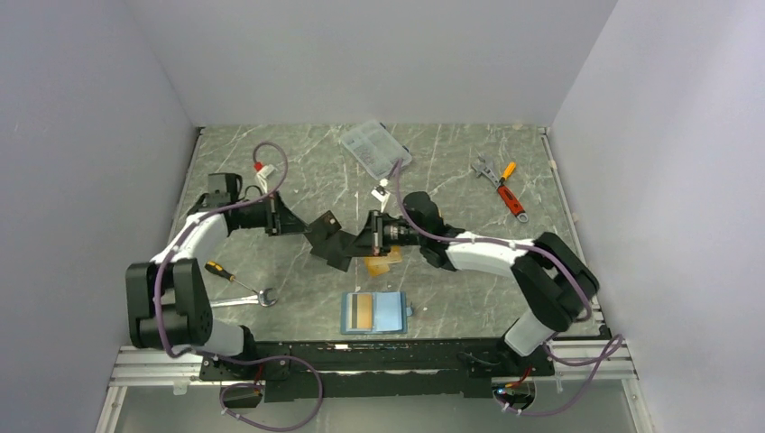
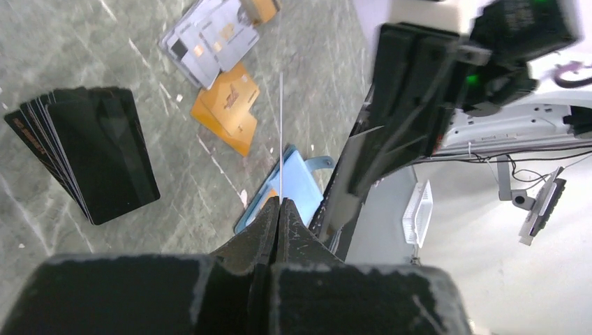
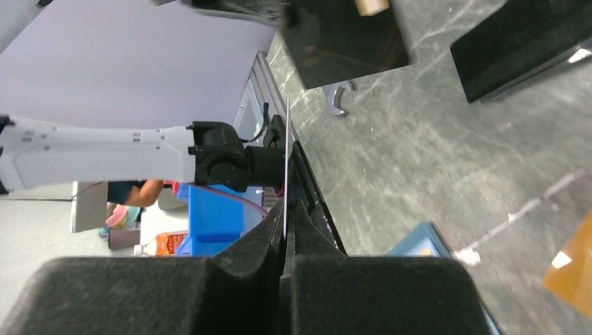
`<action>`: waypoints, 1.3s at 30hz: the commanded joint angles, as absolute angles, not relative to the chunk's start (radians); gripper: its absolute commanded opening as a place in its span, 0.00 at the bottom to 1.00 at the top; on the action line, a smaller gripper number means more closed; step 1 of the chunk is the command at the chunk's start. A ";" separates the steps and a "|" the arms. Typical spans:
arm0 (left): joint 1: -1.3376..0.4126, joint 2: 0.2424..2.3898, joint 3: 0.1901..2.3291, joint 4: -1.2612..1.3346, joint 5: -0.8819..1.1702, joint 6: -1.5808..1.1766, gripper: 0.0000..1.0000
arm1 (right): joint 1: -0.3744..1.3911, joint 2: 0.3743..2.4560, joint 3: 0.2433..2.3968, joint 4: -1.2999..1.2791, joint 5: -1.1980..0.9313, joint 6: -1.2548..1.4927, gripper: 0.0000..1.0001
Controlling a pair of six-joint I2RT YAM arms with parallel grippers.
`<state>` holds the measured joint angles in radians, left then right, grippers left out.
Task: Put the credit cards into the card holder
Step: Pick up the credit card from the center of the board.
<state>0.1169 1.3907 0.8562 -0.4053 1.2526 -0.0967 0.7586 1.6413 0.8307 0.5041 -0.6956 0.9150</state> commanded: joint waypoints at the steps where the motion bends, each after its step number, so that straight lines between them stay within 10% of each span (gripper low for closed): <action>1: 0.051 1.506 0.897 -0.412 1.120 -0.069 0.00 | 0.733 1.489 0.753 0.477 -0.652 0.881 0.00; 25: -0.029 1.598 0.955 -0.407 0.722 -0.058 0.30 | 0.726 1.398 0.709 0.433 -0.638 0.865 0.00; 32: 0.032 1.470 0.913 -0.358 0.984 -0.096 0.39 | 0.726 1.433 0.742 0.457 -0.662 0.862 0.00; 39: 0.006 1.415 0.897 -0.350 1.327 -0.060 0.68 | 0.745 1.555 0.874 0.485 -0.703 0.864 0.00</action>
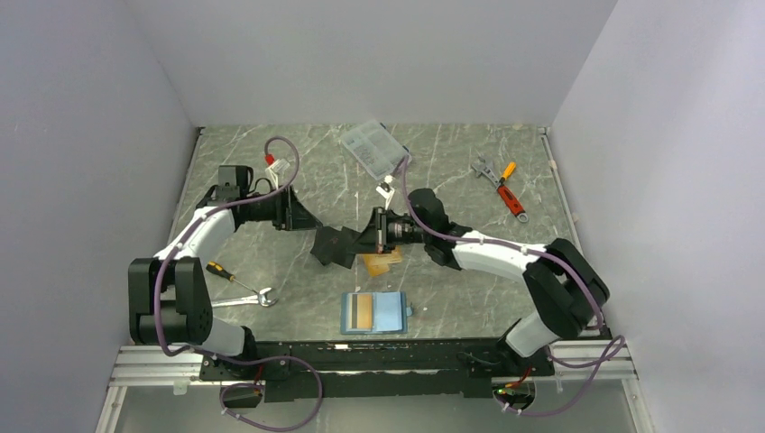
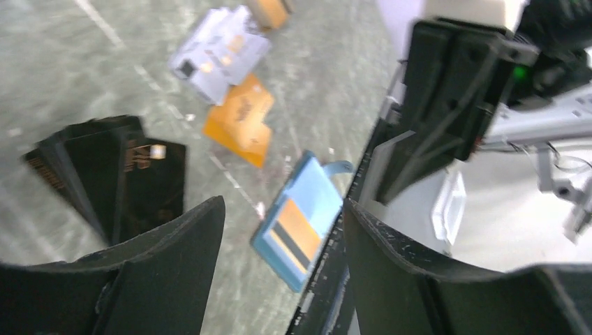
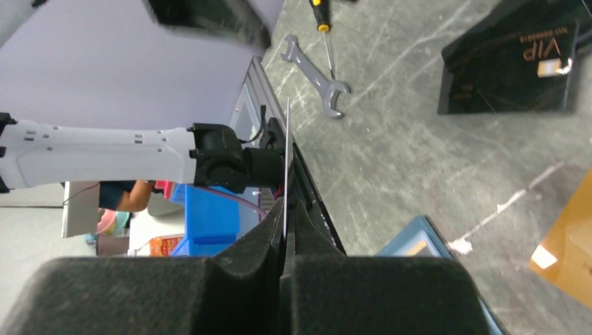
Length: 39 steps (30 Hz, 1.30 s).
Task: Put the credit cards into the card holder
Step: Pick up the credit card from the center of the board.
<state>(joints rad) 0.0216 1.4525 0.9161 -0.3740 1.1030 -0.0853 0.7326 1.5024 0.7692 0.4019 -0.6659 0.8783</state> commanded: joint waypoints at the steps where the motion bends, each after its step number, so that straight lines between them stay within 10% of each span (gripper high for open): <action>1: 0.007 1.411 0.890 -0.334 1.341 -0.073 0.68 | 0.747 1.571 0.894 0.492 -0.707 0.867 0.00; 39: 0.009 1.438 0.994 -0.621 1.639 0.213 0.47 | 0.806 1.783 0.973 0.489 -0.695 0.856 0.00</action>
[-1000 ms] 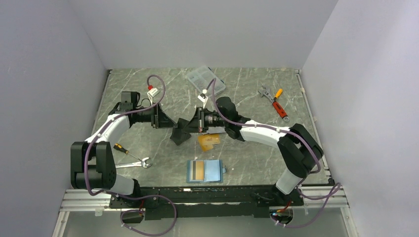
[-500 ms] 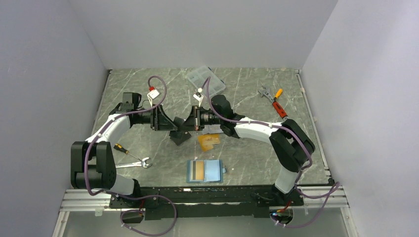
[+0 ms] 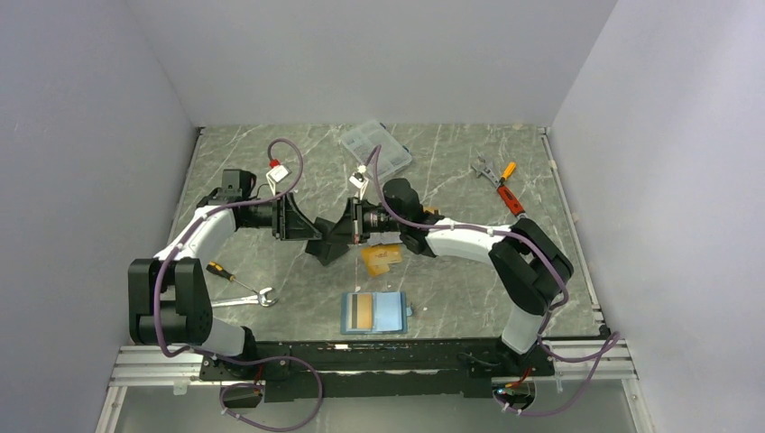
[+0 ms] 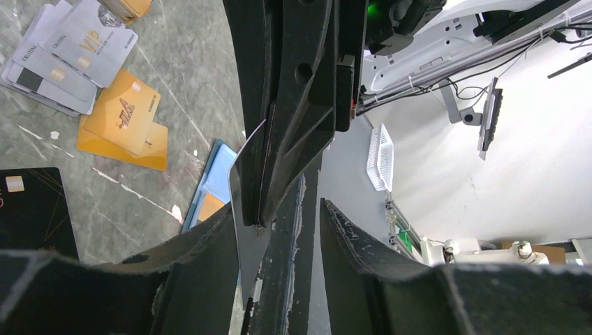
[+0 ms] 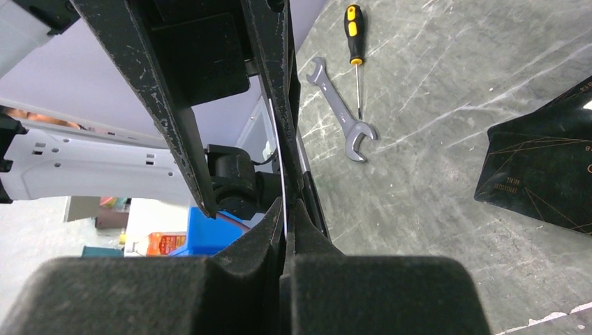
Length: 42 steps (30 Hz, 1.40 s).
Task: Put the credit cards into the card holder
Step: Pick up the credit card from the center of the board, then insert the credit card into the card holder.
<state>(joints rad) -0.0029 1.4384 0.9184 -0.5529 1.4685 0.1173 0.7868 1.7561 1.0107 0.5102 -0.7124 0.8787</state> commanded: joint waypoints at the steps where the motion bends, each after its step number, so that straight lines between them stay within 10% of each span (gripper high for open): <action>1: 0.022 1.441 0.998 -0.637 1.641 0.228 0.47 | 0.809 1.781 0.971 0.489 -0.697 0.854 0.00; 16: 0.051 1.411 1.006 -0.709 1.572 0.305 0.45 | 0.807 1.560 0.787 0.297 -0.651 0.791 0.00; 32: -0.595 1.420 0.917 -0.605 0.698 0.436 0.42 | 0.728 1.054 0.482 -0.232 -0.422 0.780 0.00; 42: -0.759 1.485 0.892 -0.596 0.503 0.515 0.39 | 0.682 0.990 0.436 -0.308 -0.403 0.755 0.00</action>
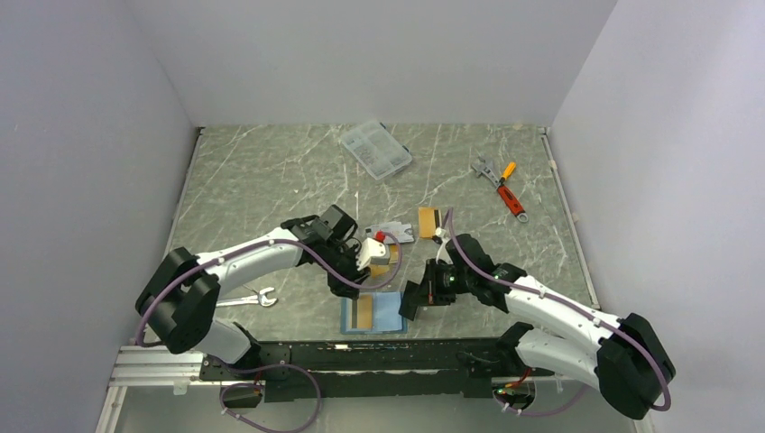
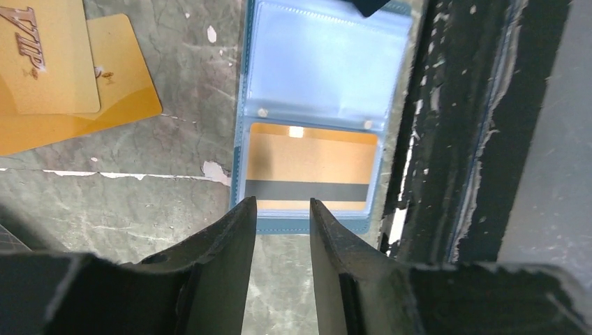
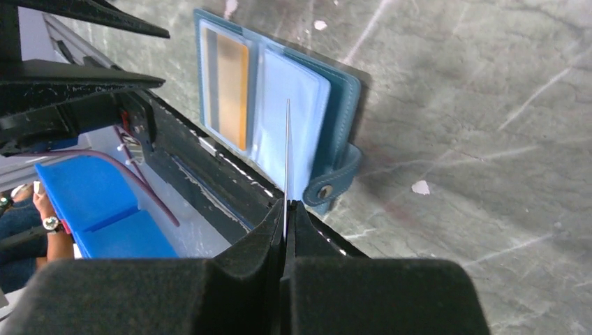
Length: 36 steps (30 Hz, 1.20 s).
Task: Put the credit cards into the card holder
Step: Insert the credit card into the card holder.
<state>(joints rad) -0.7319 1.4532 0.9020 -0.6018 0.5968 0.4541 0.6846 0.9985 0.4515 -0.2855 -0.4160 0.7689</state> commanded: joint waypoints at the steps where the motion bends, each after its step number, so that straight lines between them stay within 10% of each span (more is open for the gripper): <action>1: -0.767 1.491 0.885 -0.596 0.491 0.521 0.39 | 0.682 0.995 0.432 -0.300 -0.407 0.755 0.00; 36: -0.872 1.504 0.810 -0.545 0.239 0.570 0.28 | 0.679 0.982 0.448 -0.321 -0.357 0.730 0.00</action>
